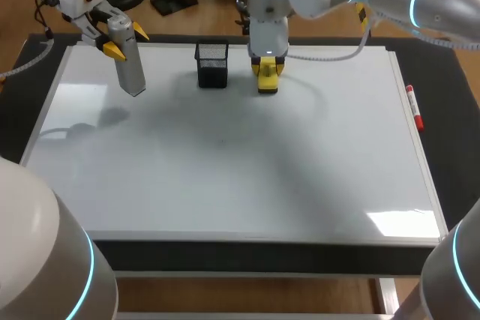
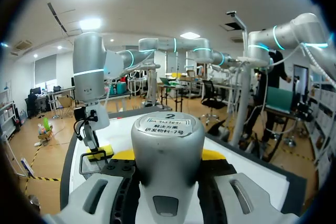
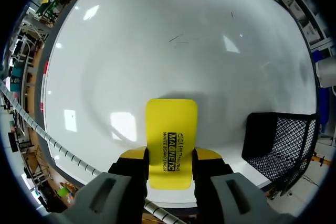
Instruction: Pick up the inspection probe, press it on each red-marked spot on the whiteboard one by one, put down the probe, pick up the eraser, and wipe off all the red marks.
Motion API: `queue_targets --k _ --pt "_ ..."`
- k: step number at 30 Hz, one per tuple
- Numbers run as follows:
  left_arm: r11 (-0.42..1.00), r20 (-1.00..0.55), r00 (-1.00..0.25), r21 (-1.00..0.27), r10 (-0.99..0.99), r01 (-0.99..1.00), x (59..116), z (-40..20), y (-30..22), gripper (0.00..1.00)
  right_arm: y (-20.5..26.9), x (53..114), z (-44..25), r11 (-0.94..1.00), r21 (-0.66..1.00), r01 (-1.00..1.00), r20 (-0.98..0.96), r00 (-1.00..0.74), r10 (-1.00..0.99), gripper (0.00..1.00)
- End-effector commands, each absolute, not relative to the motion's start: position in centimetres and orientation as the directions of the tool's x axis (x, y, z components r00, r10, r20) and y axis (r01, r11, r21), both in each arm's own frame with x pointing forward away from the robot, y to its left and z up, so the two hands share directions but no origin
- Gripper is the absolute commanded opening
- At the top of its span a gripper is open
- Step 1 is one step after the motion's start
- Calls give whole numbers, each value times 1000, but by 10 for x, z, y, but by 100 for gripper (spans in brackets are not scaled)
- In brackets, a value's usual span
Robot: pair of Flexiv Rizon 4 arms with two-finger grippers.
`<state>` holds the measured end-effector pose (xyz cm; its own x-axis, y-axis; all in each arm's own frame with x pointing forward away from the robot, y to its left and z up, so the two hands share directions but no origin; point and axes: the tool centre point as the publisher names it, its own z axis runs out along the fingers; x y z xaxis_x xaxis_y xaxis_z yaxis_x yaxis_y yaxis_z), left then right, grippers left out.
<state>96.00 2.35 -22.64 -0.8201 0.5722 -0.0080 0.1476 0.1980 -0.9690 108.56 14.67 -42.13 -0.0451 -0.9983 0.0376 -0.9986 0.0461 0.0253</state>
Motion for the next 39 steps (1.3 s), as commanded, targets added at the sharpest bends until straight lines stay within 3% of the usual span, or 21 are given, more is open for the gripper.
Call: queue_targets --k 1,2,5,10,11,13,14,21,39 --pt "197 -6 -817 -969 576 147 962 -226 24 0 146 1089 -423 40 25 -999 36 -39 -999 13" --pt "197 -6 -817 -969 576 147 962 -226 24 0 146 1089 -423 39 25 -999 34 -38 -999 16" --pt "197 -6 -817 -969 576 147 962 -226 24 0 147 1089 -424 36 24 -999 29 -35 -999 39" --pt "197 -6 -817 -969 576 147 962 -226 24 0 145 1087 -422 40 23 -999 23 -39 -999 54" --pt "197 -6 -817 -969 576 147 962 -226 24 0 144 1087 -422 43 21 -999 20 -42 -999 84" --pt "197 -6 -817 -969 576 147 962 -226 24 0 141 1085 -421 47 18 -999 19 -47 -999 91" --pt "197 -6 -817 -969 576 147 962 -226 24 0 139 1085 -420 55 17 -998 18 -54 -998 100" --pt "197 -6 -817 -969 576 147 962 -226 24 0 127 1078 -404 142 22 -990 -34 -143 -989 100" --pt "197 -6 -817 -969 576 147 962 -226 24 0 82 1064 -343 625 148 -766 -183 -643 -744 100"
